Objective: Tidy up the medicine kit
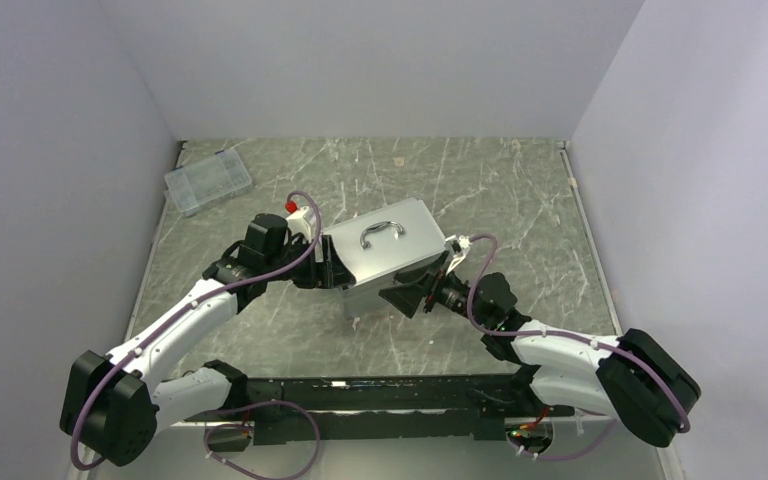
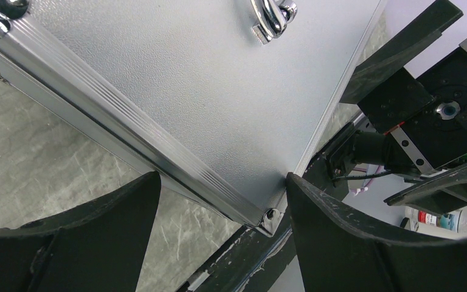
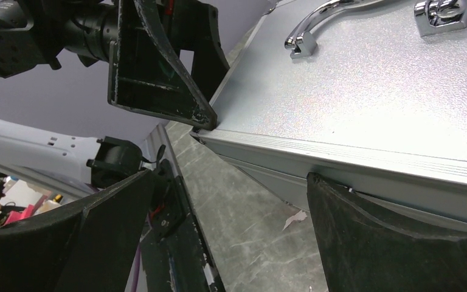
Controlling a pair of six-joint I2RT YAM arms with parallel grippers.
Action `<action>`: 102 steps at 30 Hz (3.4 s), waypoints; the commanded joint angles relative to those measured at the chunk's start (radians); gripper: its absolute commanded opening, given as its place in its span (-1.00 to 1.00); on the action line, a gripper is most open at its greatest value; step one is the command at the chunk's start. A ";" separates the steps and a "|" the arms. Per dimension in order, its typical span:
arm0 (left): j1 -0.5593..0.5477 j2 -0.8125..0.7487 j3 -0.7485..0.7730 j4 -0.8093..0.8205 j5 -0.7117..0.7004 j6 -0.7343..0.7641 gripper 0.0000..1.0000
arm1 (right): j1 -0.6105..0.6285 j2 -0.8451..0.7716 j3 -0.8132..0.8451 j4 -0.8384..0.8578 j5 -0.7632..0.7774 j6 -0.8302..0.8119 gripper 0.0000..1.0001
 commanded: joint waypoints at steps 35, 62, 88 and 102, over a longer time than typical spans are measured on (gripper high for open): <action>-0.007 0.043 0.305 -0.200 -0.040 0.107 0.64 | 0.014 -0.244 0.052 -0.345 0.072 -0.073 0.83; -0.009 0.158 0.295 -0.131 0.007 0.102 0.63 | 0.019 -0.077 0.074 -0.149 0.027 -0.023 0.85; -0.008 0.137 0.295 -0.156 -0.005 0.123 0.63 | 0.020 -0.231 0.093 -0.384 0.057 -0.131 0.85; -0.008 0.158 0.321 -0.158 -0.003 0.116 0.63 | 0.020 -0.203 0.030 -0.460 0.130 -0.130 -1.00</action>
